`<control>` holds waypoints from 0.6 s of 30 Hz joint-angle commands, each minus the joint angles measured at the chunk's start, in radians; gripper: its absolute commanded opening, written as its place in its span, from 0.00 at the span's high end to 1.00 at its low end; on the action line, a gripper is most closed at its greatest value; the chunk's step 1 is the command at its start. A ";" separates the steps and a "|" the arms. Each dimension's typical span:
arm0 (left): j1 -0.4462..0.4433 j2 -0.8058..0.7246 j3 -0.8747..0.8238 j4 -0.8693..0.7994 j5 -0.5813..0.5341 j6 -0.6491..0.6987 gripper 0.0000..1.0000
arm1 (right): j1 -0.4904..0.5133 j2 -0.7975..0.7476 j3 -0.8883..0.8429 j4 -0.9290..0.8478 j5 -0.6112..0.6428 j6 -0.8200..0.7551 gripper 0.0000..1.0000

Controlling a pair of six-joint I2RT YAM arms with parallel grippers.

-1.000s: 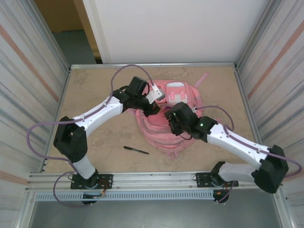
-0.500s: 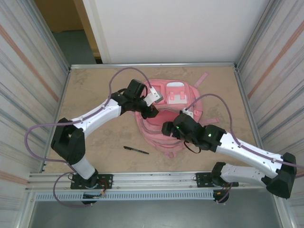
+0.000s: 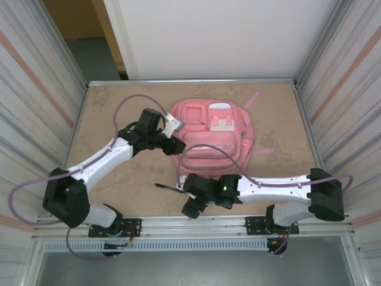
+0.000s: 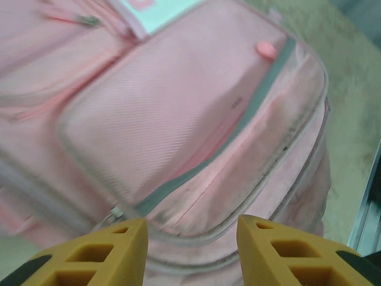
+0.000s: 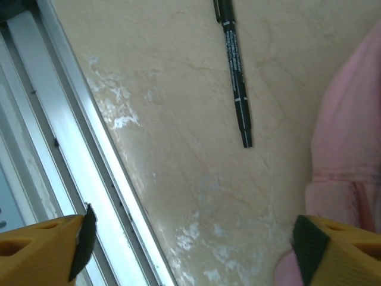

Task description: Pack the student bag

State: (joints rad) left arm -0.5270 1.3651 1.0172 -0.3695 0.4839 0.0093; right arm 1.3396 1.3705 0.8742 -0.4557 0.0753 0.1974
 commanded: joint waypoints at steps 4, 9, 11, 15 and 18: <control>0.072 -0.240 -0.063 -0.236 -0.185 -0.312 0.40 | -0.111 0.209 0.197 -0.012 -0.174 -0.072 0.38; 0.211 -0.361 -0.103 -0.446 -0.194 -0.422 0.38 | -0.144 0.363 0.309 -0.047 -0.237 -0.046 0.41; 0.247 -0.426 -0.142 -0.465 -0.186 -0.430 0.38 | -0.160 0.431 0.365 -0.099 -0.246 -0.030 0.43; 0.262 -0.570 -0.209 -0.464 -0.200 -0.439 0.38 | -0.177 0.520 0.411 -0.135 -0.272 -0.010 0.43; 0.263 -0.644 -0.252 -0.447 -0.204 -0.441 0.38 | -0.182 0.577 0.440 -0.181 -0.279 -0.007 0.51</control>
State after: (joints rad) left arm -0.2699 0.7677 0.7925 -0.7971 0.2939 -0.4019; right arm 1.1614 1.9053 1.2781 -0.5468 -0.1680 0.1665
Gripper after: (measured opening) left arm 0.621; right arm 0.503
